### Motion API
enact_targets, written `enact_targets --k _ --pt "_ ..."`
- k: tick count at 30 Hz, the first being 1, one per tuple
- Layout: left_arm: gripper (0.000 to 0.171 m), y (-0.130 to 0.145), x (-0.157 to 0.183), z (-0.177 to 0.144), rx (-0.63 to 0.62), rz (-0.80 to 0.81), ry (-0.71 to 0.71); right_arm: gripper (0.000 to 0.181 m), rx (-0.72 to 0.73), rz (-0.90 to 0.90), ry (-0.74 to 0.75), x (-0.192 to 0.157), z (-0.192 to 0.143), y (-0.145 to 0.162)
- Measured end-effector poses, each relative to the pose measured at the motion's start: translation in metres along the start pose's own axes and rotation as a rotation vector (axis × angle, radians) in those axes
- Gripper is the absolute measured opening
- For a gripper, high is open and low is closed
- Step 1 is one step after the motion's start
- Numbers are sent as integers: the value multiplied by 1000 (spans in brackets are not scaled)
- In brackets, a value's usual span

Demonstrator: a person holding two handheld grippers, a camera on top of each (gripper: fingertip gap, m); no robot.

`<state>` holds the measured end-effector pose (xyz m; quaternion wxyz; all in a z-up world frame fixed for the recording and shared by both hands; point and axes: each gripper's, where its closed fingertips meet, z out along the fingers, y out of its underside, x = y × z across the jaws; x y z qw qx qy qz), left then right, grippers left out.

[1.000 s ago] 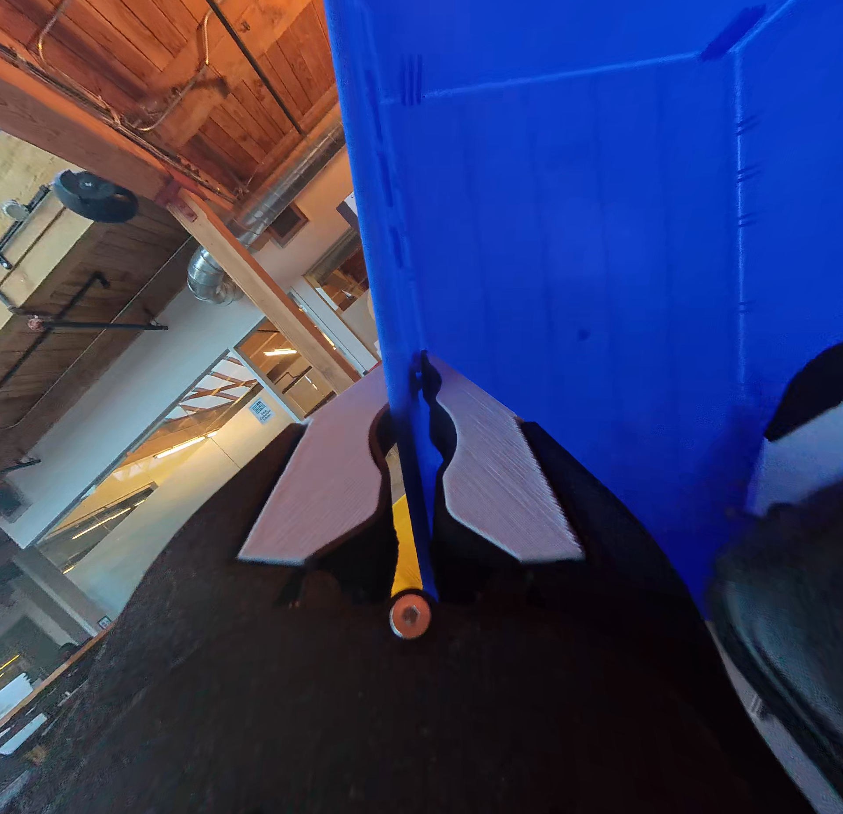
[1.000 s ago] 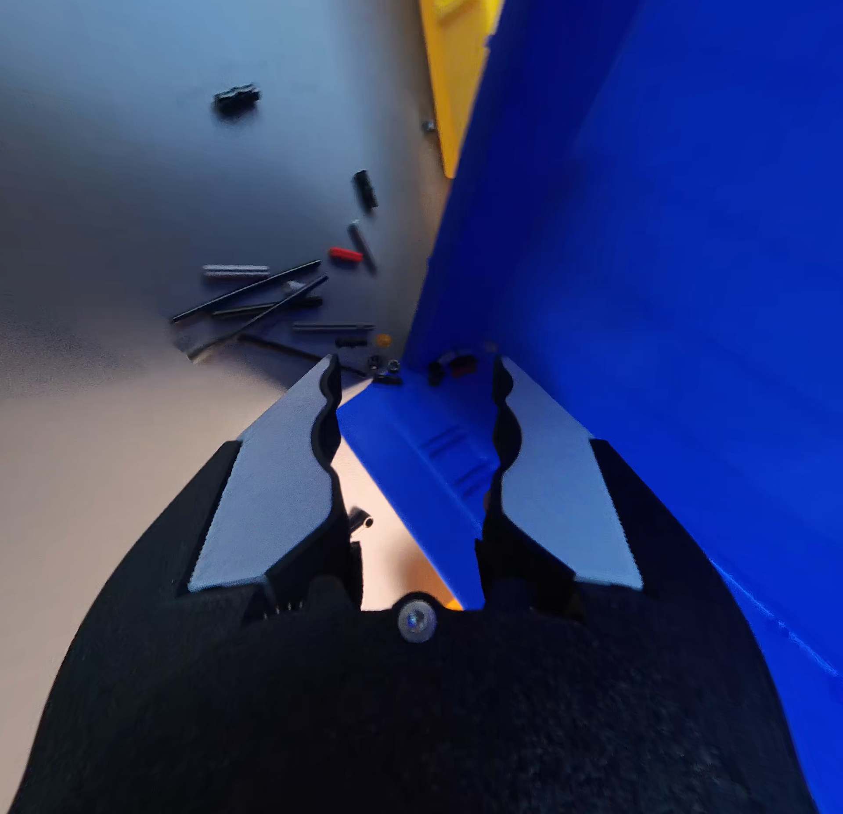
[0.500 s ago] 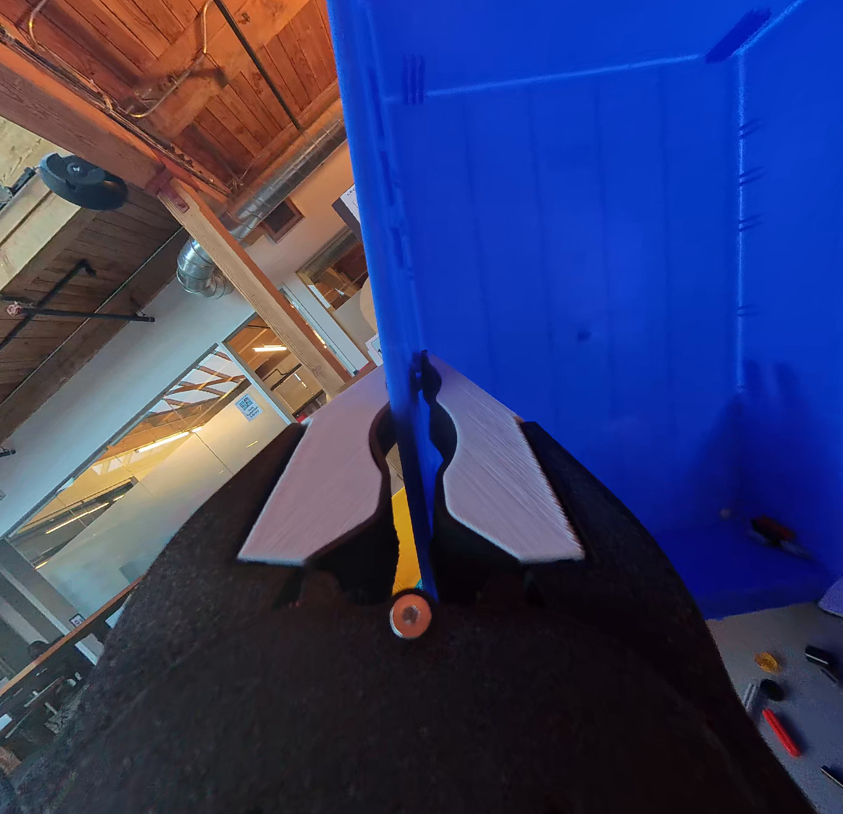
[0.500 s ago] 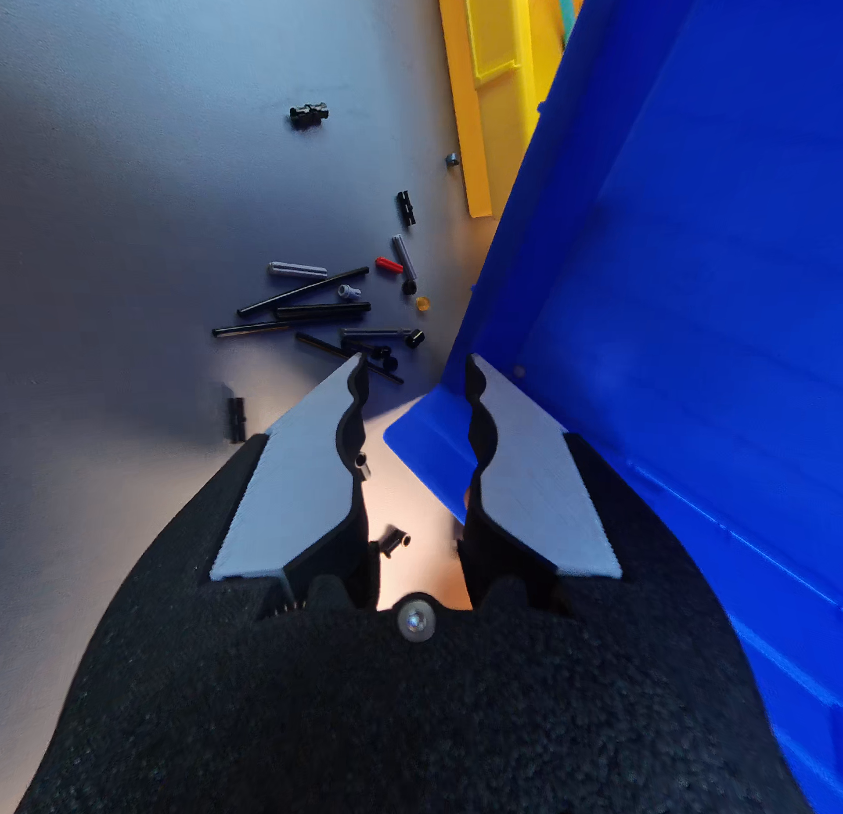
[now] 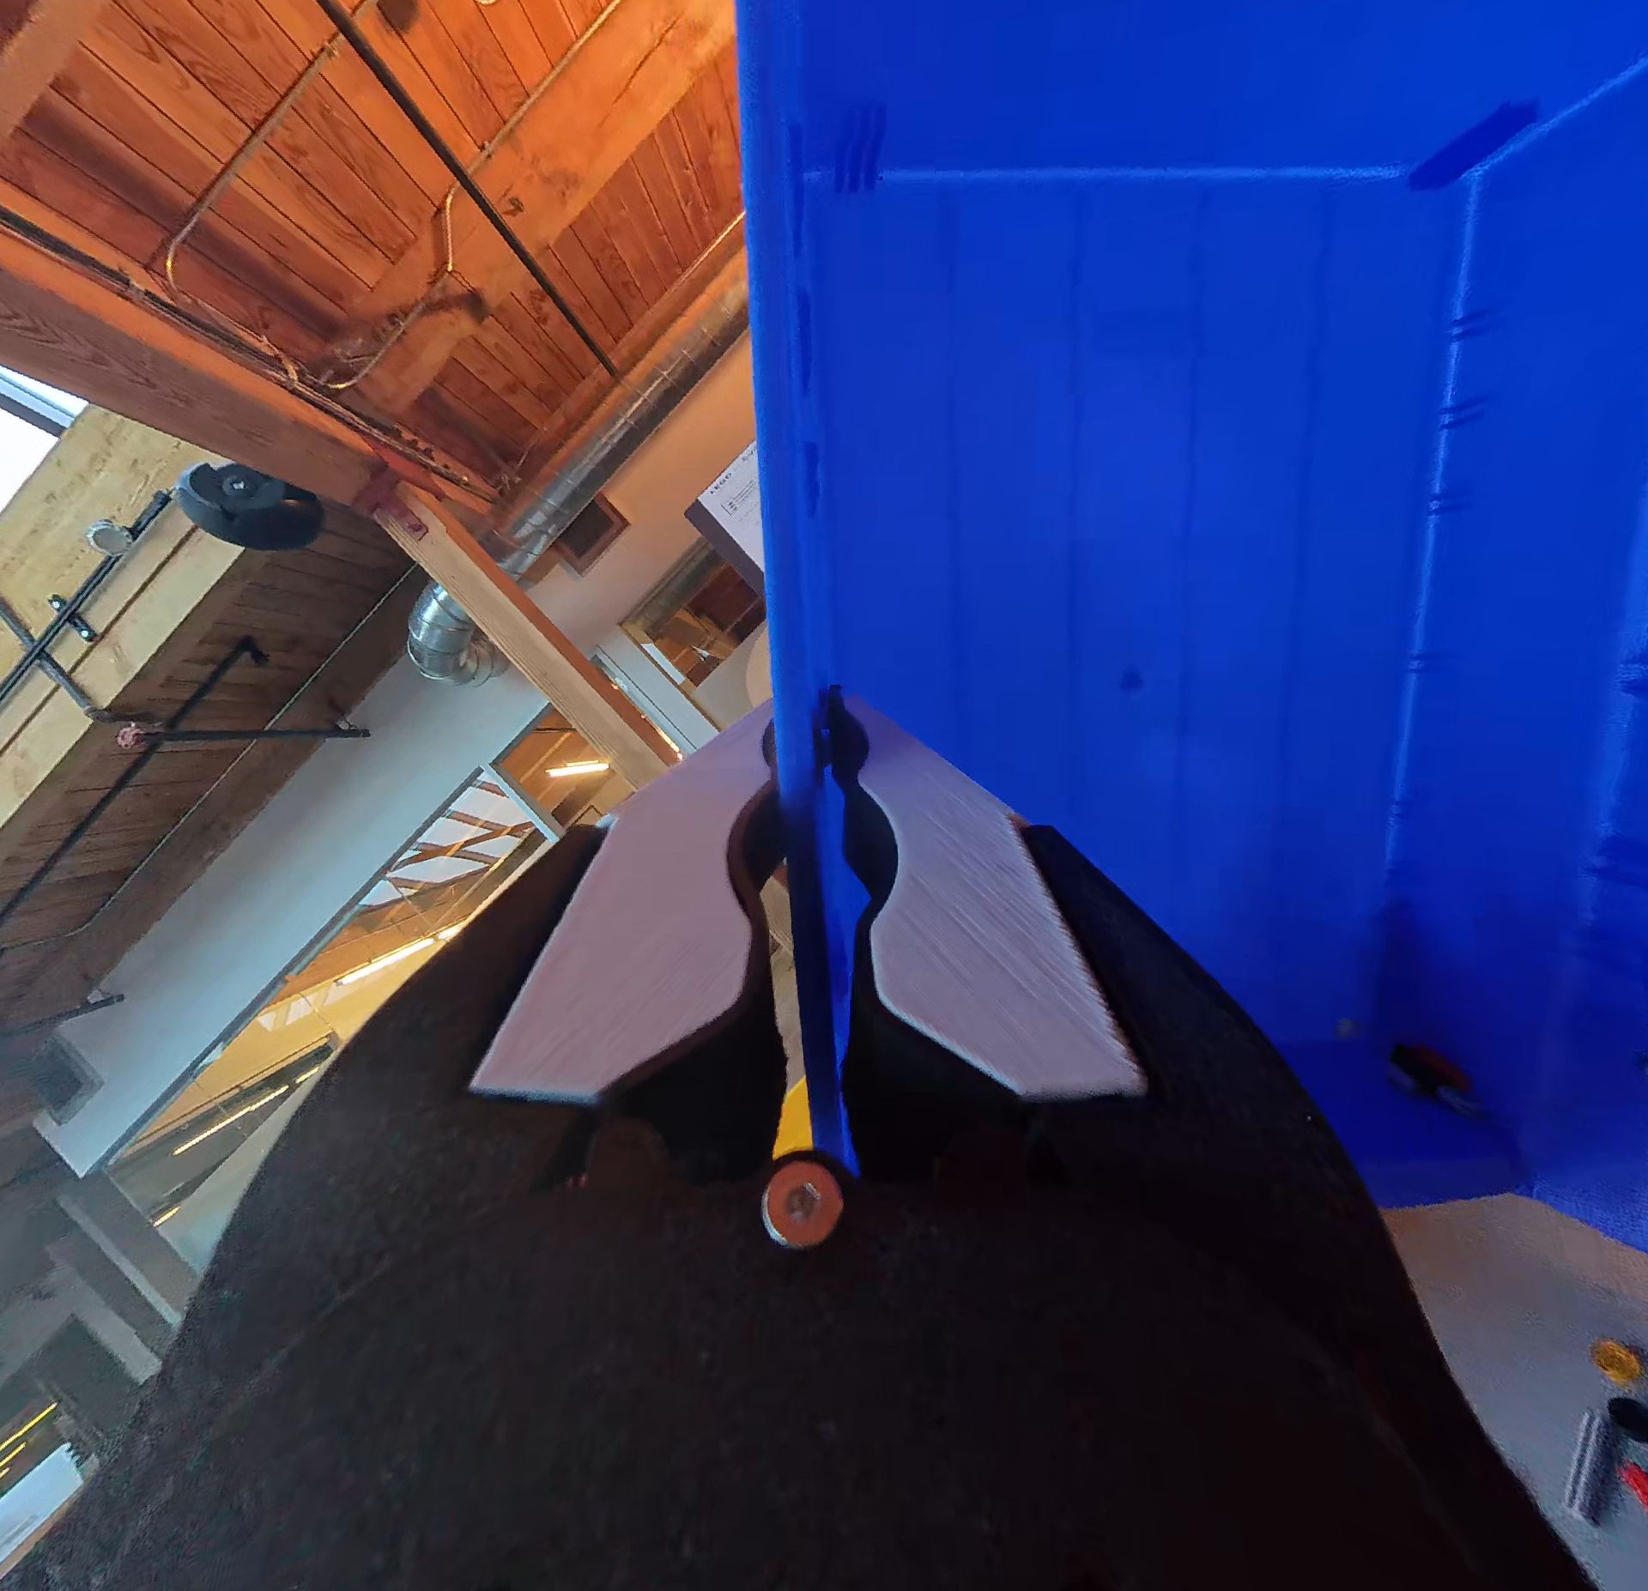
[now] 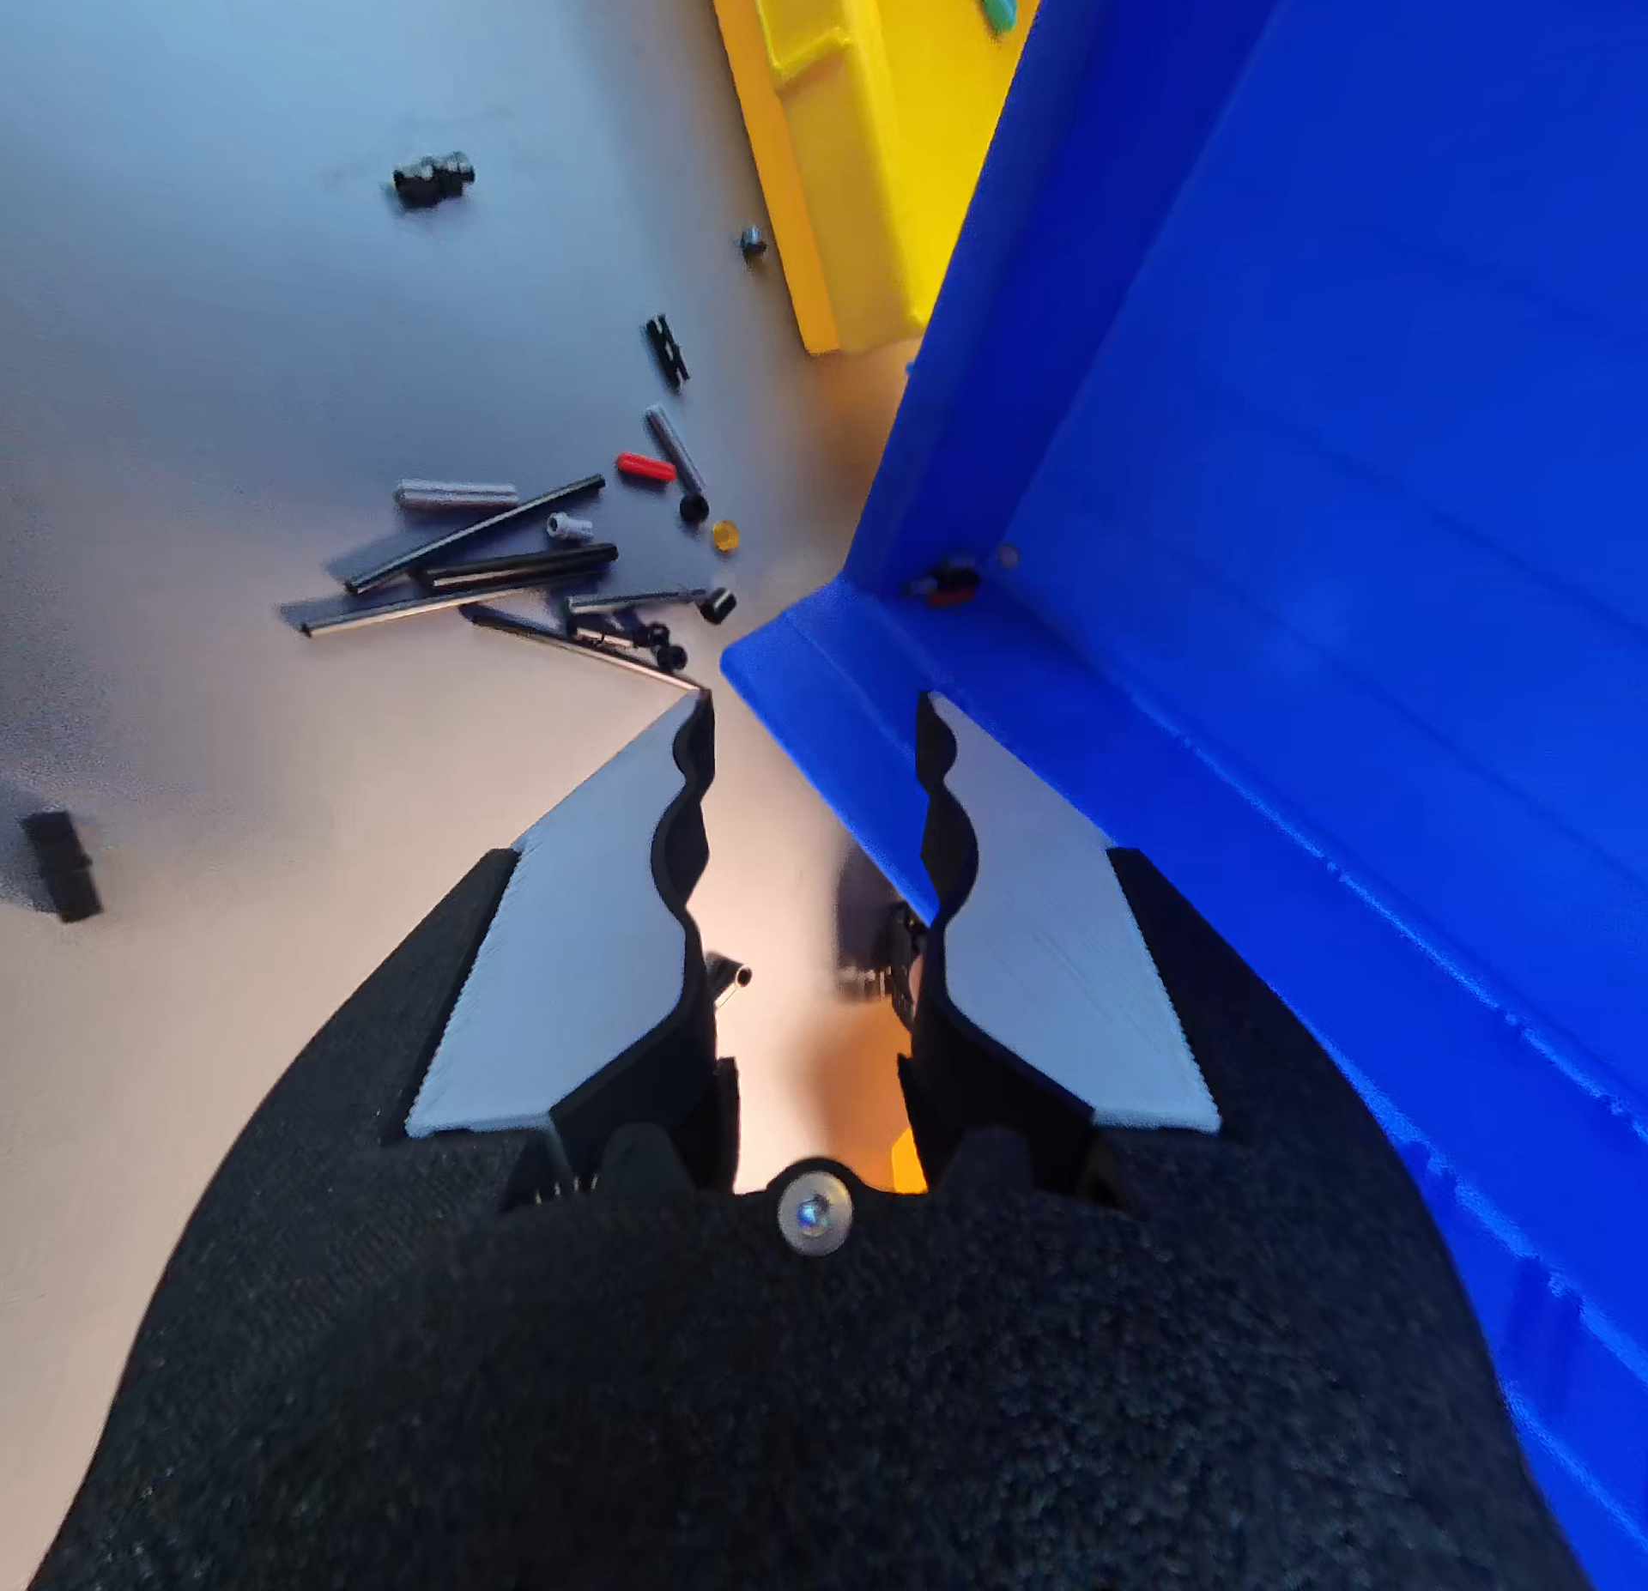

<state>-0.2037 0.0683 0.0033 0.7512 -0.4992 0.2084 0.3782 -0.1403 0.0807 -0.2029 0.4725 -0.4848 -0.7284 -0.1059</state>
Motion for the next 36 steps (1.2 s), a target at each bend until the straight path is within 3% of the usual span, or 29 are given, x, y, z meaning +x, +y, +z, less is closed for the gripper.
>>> enact_targets --k 8,19,23,32,36 --pt "3 -24 14 -2 62 -77 56 27 14 207 -25 -5 12 0" --pt "7 -7 13 -3 73 -363 148 29 26 246 59 13 8 14" --pt "7 -1 7 -3 68 -447 141 24 98 283 134 29 0 11" --pt "7 5 1 -1 35 -492 131 17 135 266 179 38 -11 5" --pt "6 14 -16 4 -33 -551 108 18 265 276 180 48 -37 -15"
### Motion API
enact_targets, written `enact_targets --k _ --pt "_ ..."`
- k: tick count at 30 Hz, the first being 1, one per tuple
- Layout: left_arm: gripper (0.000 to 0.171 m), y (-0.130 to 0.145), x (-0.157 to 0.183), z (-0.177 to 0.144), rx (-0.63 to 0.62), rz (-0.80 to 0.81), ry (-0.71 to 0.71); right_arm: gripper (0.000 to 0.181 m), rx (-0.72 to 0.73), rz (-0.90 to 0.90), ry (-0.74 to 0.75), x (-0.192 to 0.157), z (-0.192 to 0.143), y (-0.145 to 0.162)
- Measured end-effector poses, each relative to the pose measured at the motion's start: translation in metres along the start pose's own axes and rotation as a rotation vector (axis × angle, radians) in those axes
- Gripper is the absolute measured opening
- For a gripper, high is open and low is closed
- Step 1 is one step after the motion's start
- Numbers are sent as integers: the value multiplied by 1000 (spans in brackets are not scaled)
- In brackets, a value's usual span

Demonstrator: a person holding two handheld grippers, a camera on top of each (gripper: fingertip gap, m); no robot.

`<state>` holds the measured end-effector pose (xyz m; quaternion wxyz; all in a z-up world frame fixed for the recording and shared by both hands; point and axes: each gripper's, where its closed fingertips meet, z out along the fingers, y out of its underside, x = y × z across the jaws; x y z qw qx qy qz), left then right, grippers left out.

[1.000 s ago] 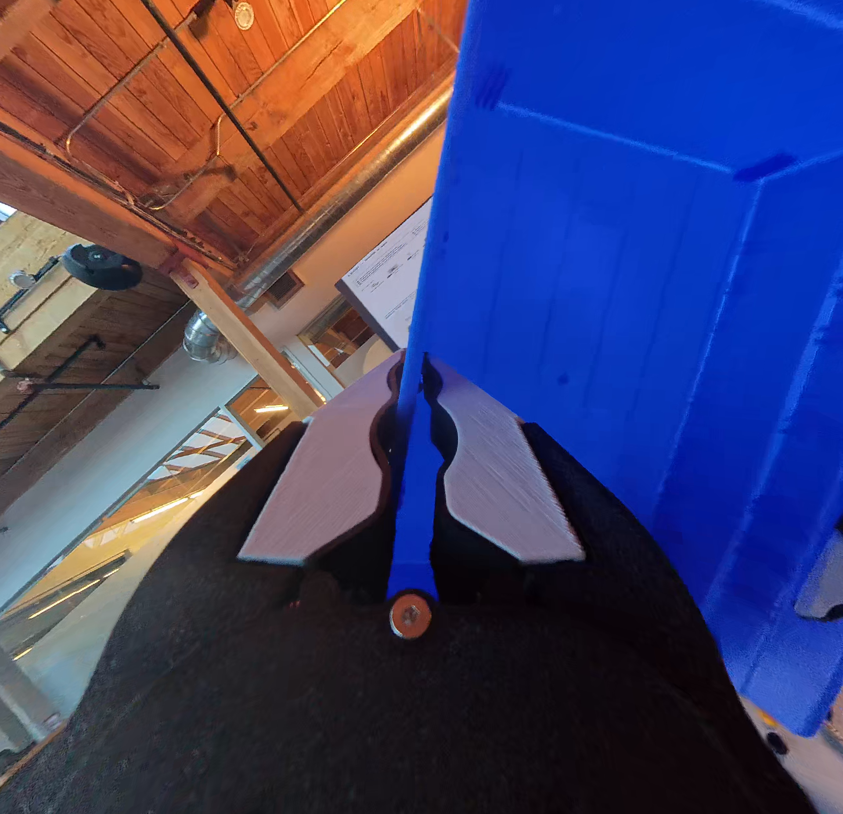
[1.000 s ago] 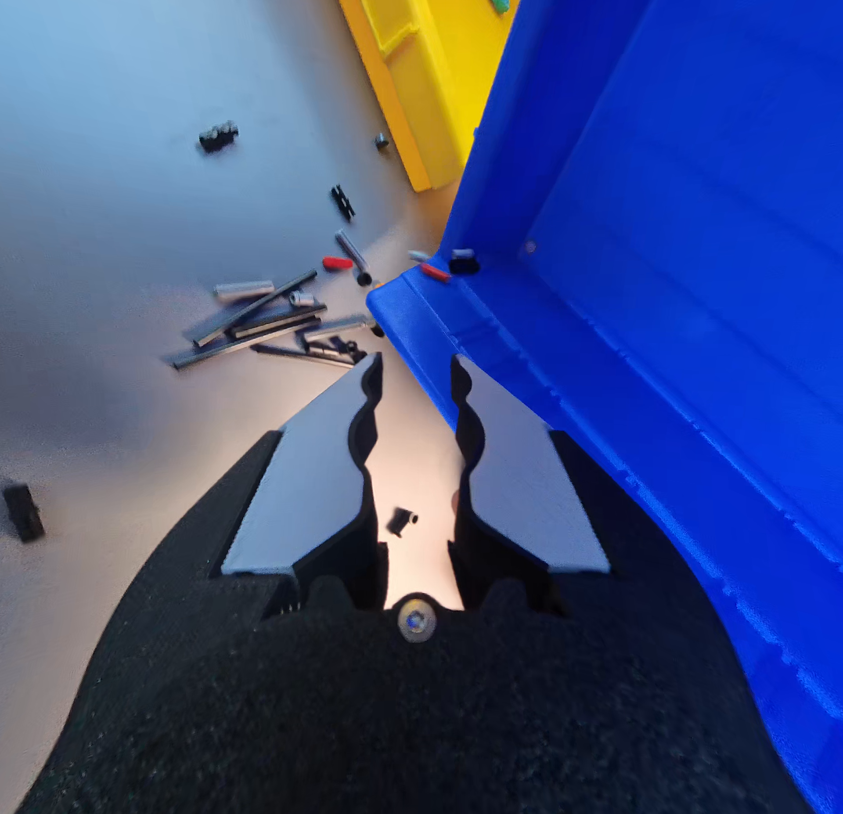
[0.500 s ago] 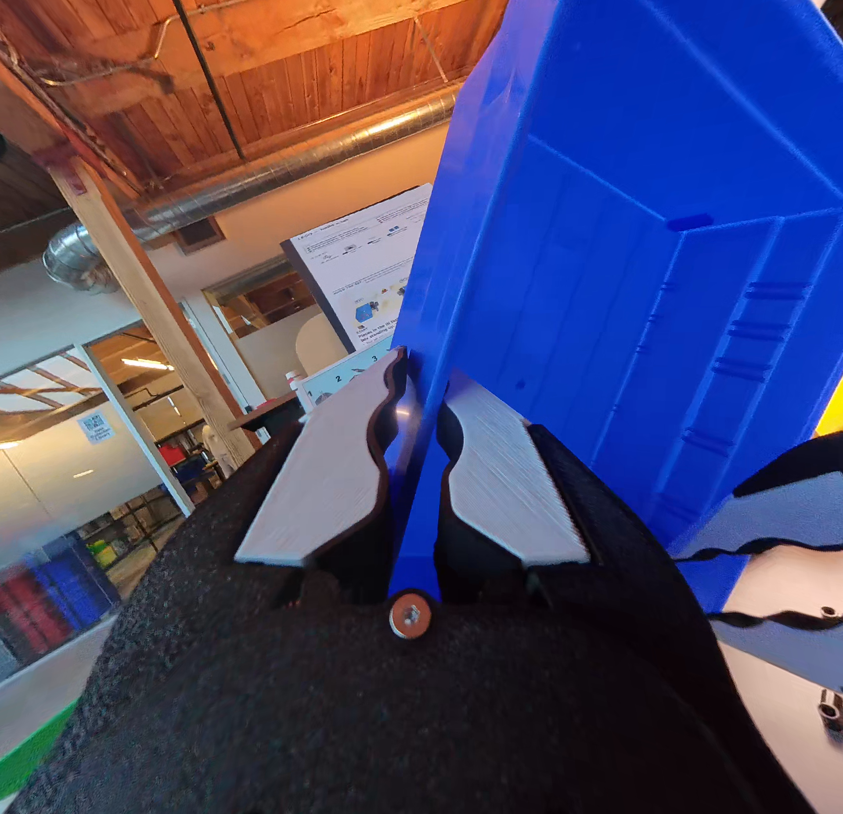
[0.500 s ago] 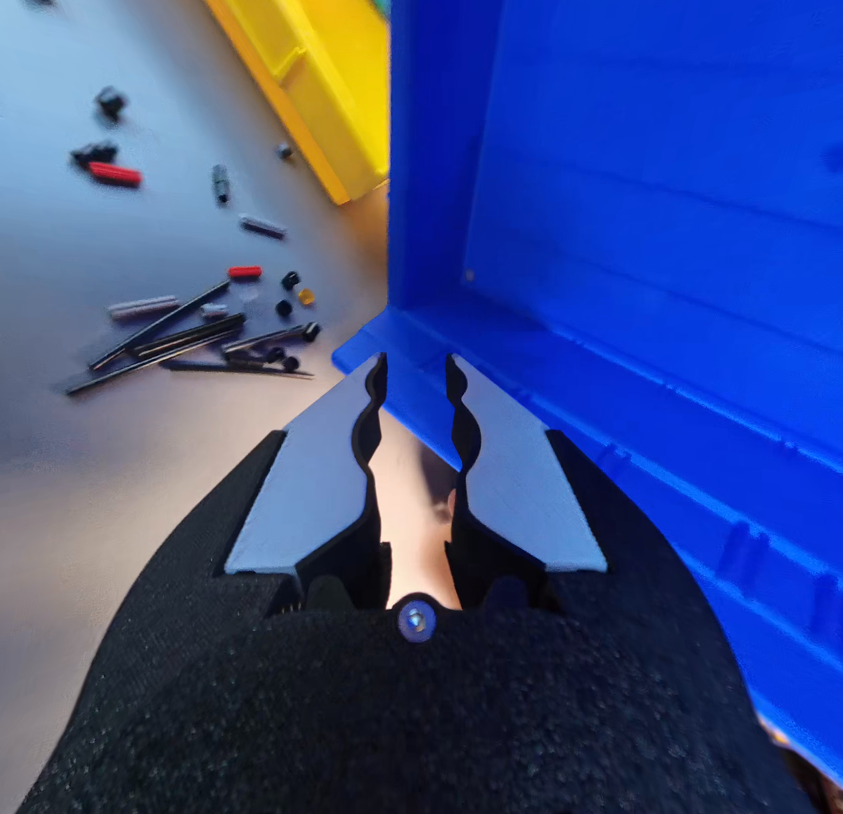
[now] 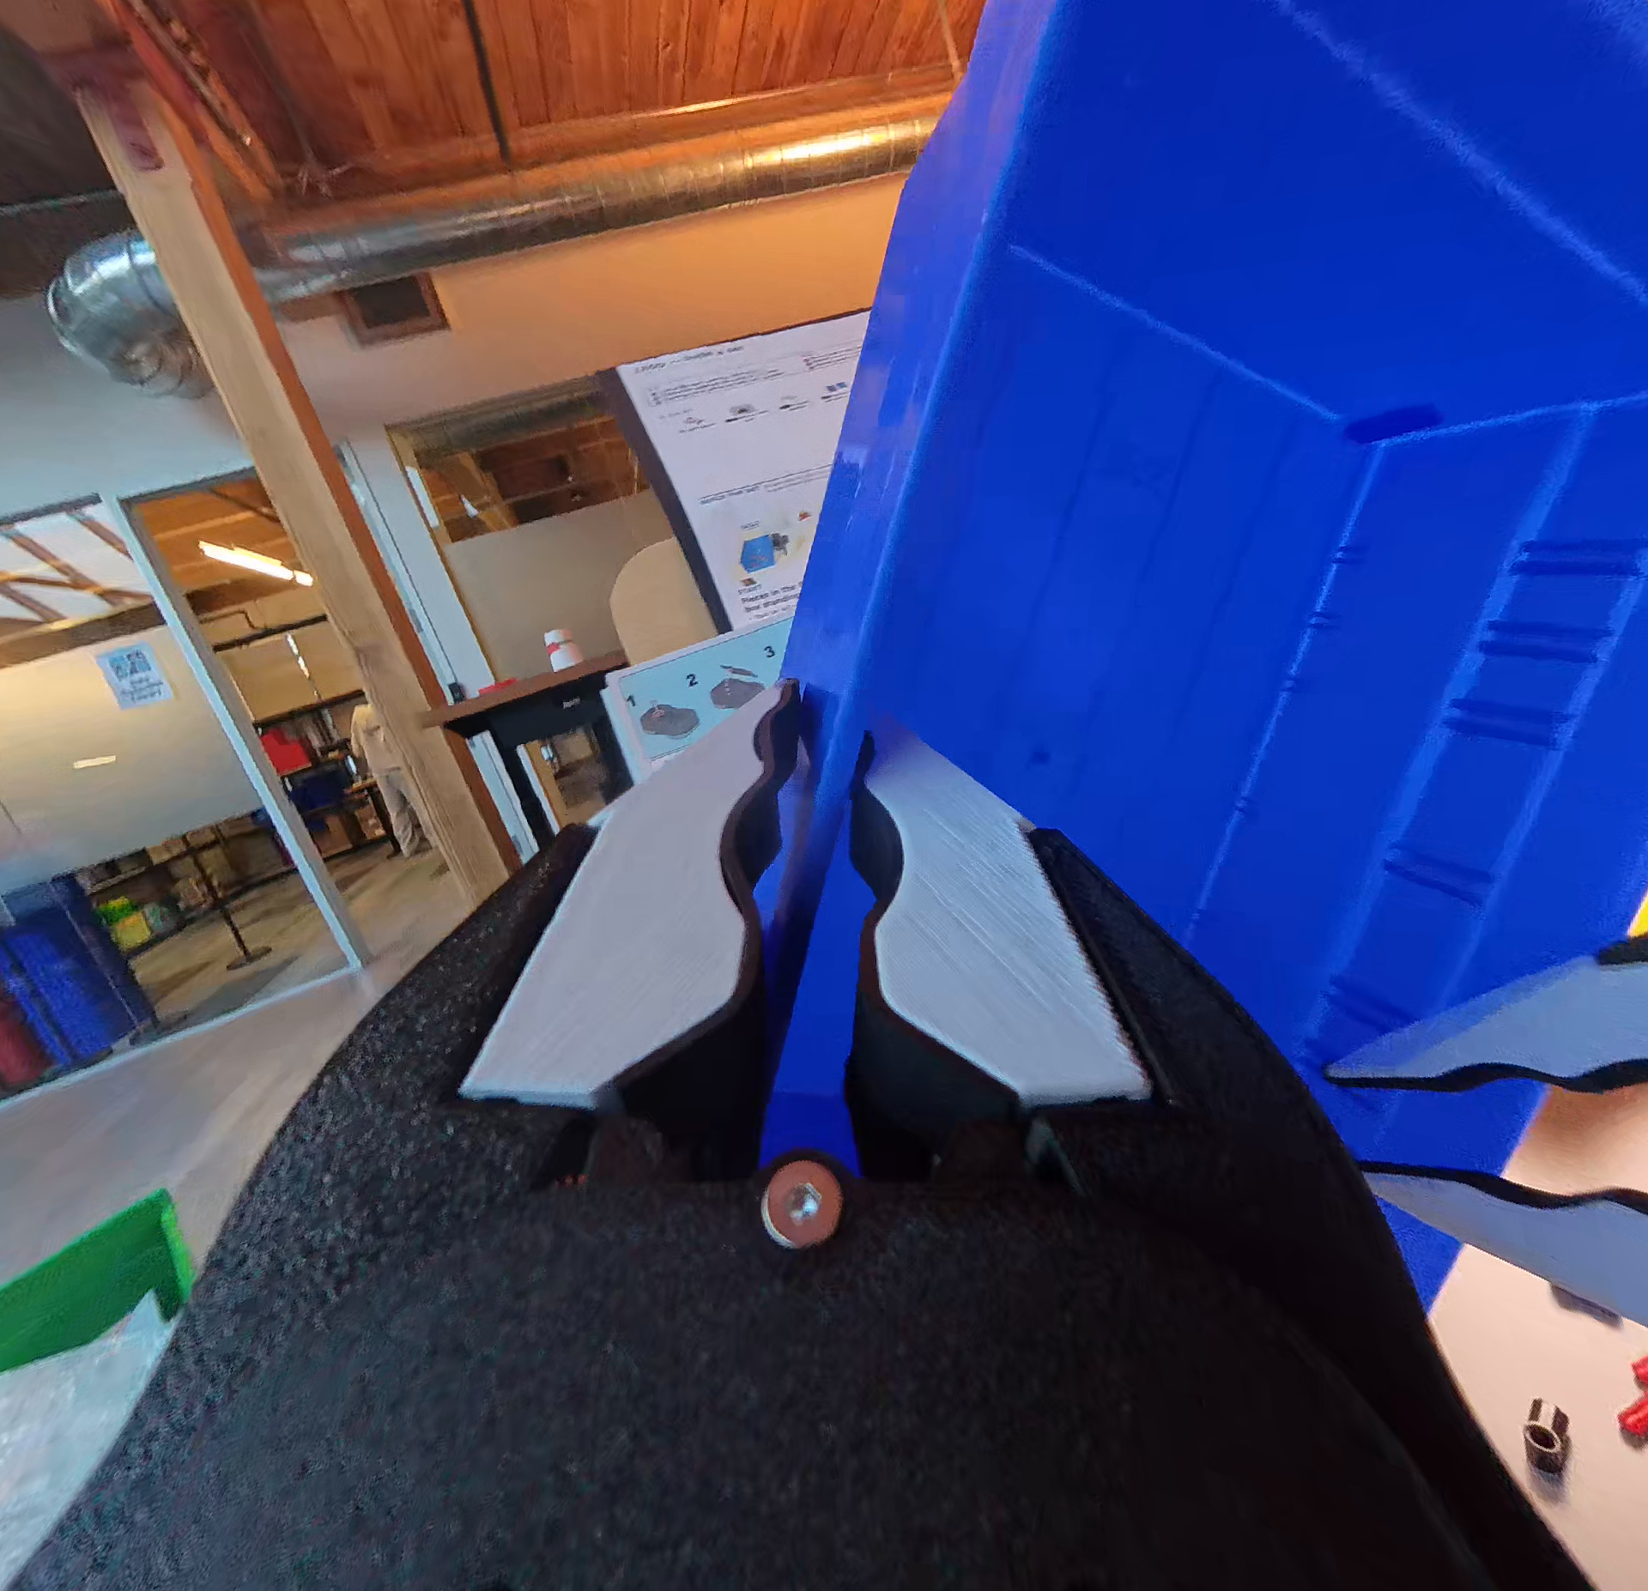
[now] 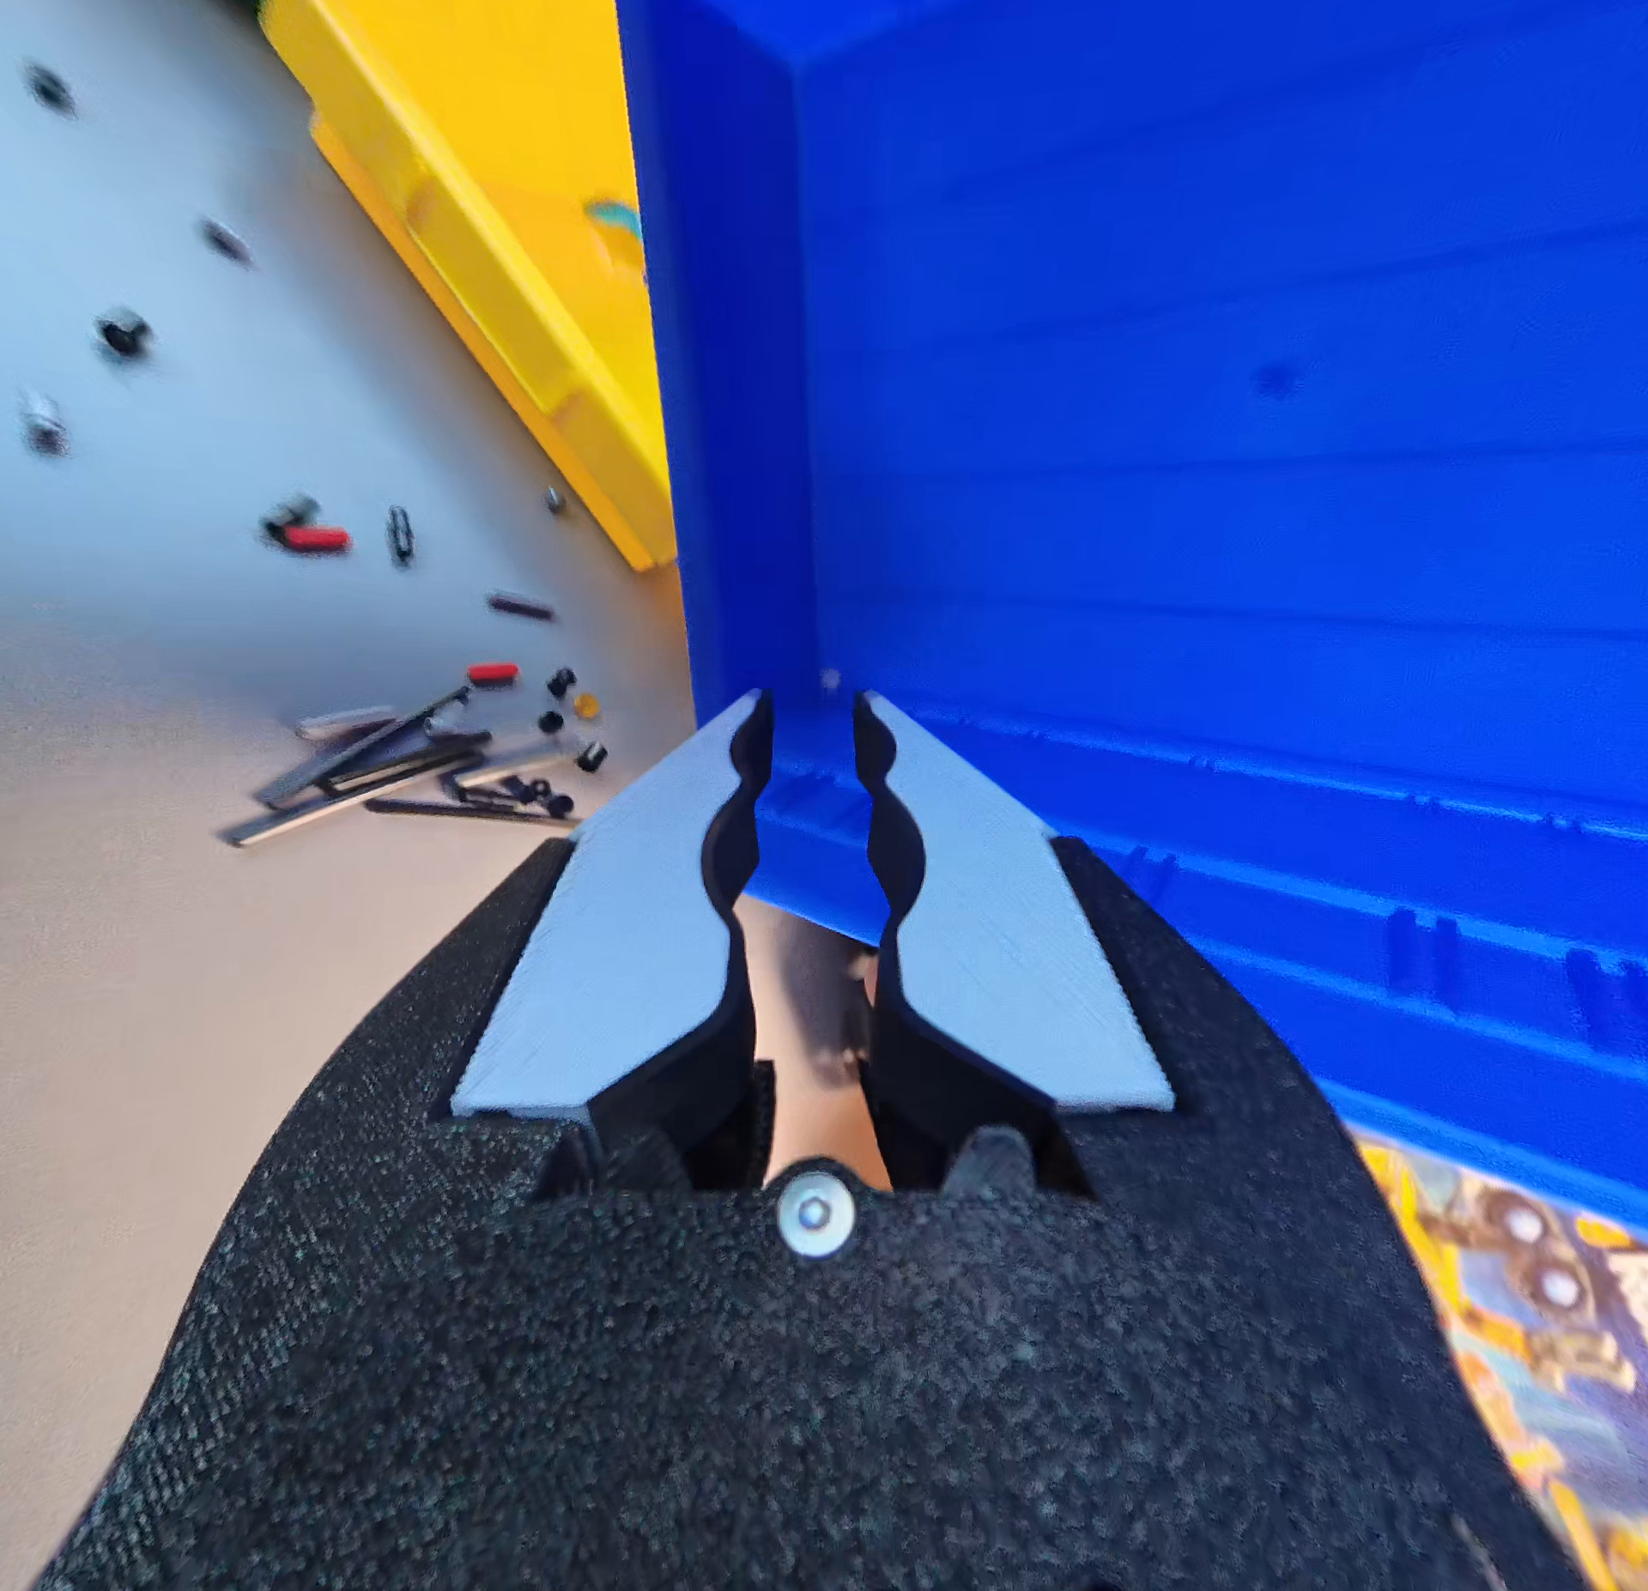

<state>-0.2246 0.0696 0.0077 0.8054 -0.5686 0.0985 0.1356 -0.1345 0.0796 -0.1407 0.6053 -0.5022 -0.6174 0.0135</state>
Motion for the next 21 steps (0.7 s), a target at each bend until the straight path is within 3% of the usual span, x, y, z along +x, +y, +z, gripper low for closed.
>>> enact_targets --k 6,8,11,16,21 --pt "2 -8 -59 0 -127 -89 -77 20 304 65 -161 -5 -73 -62" --pt "3 -16 -88 -6 -150 -125 -117 20 340 132 -227 -7 -94 -61" --pt "3 -31 -133 -30 -209 -135 -159 20 291 184 -266 -6 -113 -27" --pt "4 -30 -206 -120 -465 -220 -202 20 163 317 -326 -4 -139 52" --pt "4 7 -268 -264 -798 -409 -381 20 99 442 -337 1 -148 97"
